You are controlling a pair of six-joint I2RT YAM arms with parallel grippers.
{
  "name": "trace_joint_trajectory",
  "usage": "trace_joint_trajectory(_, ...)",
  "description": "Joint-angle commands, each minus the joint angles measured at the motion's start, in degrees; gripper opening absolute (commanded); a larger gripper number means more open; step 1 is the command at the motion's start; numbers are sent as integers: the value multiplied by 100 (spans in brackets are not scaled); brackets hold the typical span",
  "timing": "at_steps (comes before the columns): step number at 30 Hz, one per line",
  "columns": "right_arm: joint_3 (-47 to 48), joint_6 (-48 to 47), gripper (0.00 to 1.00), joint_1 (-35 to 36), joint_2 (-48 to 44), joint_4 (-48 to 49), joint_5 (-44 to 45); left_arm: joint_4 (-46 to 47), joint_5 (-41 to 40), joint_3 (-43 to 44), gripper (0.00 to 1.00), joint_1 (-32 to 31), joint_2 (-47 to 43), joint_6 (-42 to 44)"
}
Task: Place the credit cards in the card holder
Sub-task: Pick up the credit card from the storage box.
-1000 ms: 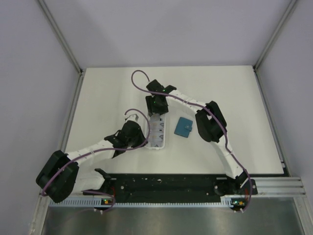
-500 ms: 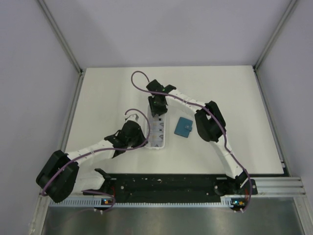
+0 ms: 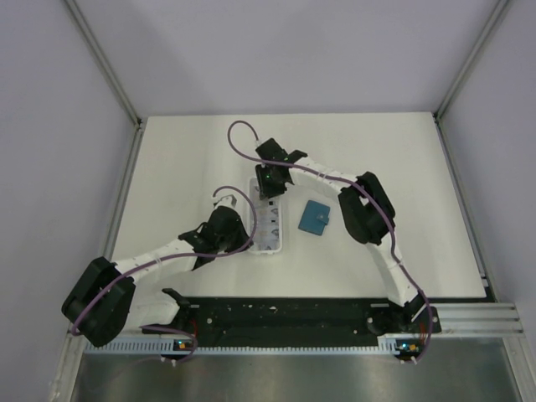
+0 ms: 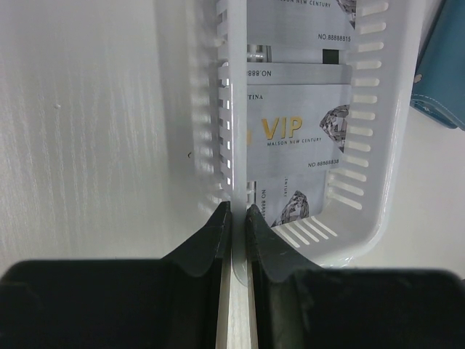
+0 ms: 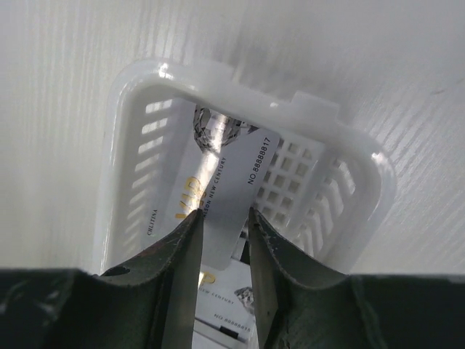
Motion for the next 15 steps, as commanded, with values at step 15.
trace_joint_trajectory(15,-1259,588,30,41,-1030,1709,-1311,348,90,-41,0,-5,88,-3)
